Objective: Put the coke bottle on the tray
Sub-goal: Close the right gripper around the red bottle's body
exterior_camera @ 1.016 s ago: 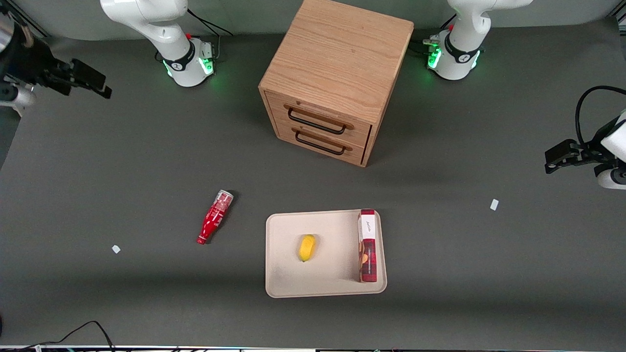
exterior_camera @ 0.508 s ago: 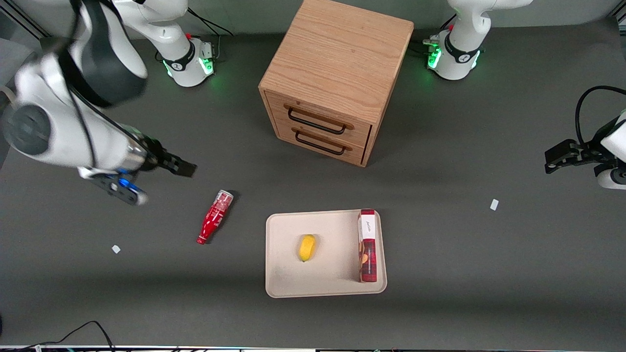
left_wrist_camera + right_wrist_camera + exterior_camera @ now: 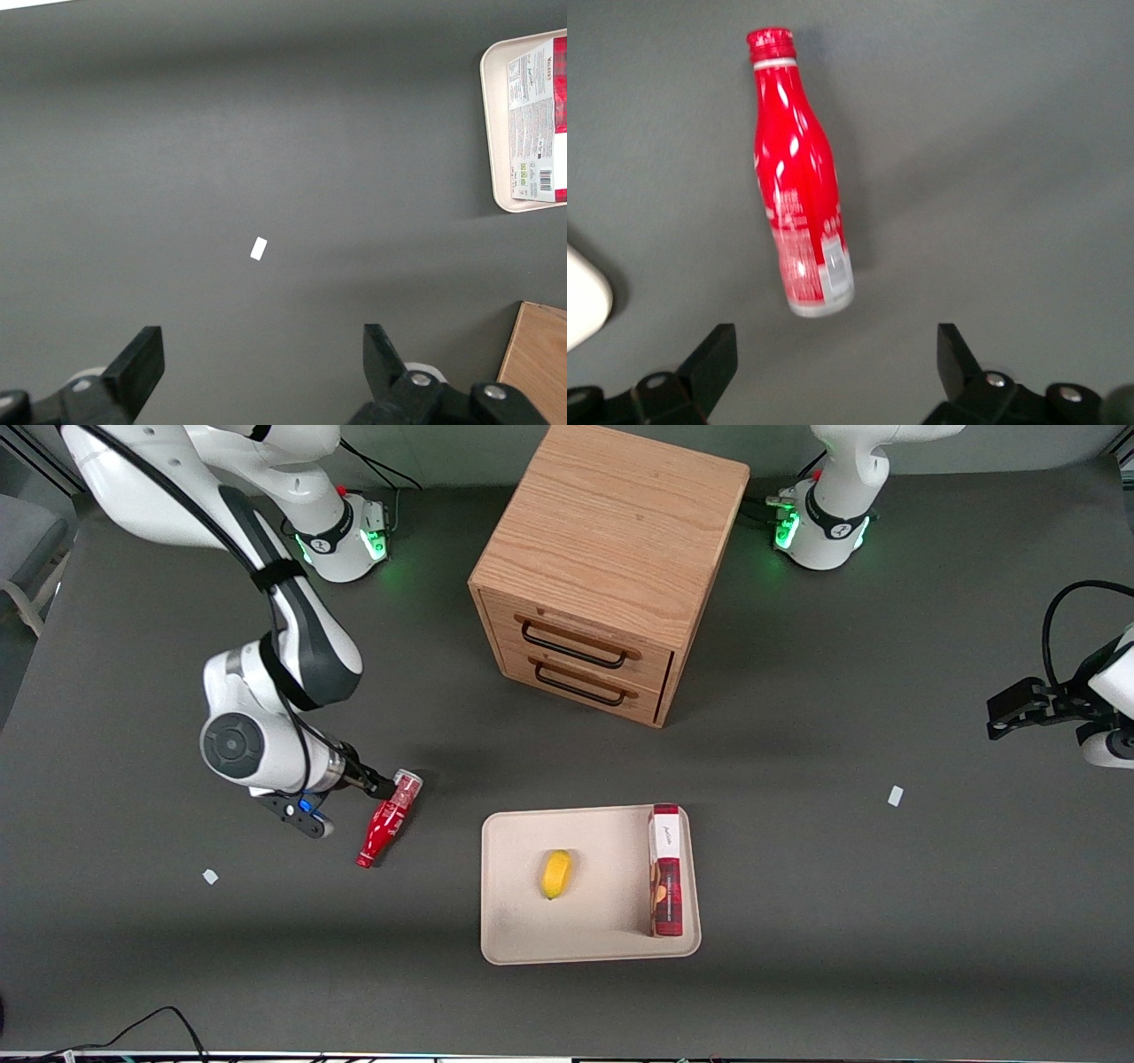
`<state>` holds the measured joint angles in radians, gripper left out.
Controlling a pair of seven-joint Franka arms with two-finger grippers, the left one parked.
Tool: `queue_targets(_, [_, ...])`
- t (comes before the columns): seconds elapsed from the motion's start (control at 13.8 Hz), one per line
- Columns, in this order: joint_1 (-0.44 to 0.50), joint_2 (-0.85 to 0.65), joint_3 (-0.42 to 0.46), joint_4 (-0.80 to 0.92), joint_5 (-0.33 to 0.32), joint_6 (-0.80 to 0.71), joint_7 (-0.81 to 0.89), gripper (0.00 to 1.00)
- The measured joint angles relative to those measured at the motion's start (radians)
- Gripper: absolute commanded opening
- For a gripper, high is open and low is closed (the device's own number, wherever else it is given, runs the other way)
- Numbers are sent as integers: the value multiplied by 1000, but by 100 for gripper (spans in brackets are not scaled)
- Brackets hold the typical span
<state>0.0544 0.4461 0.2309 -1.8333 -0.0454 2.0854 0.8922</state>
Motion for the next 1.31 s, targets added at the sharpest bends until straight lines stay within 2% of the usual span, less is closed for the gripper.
queue_targets(0.29, [0, 94, 0, 0, -11, 139, 8, 100])
queue_targets(0.65, [-1, 169, -5, 0, -36, 240, 10, 99])
queue_targets(0.73, [-1, 179, -7, 0, -37, 255, 10, 47])
queue_targets(0.8, [-1, 187, -9, 0, -44, 262, 10, 0])
queue_targets(1.02, [-1, 195, -10, 1, -87, 269, 11, 0])
queue_targets(1.31, [0, 195, -9, 3, -94, 270, 11, 0])
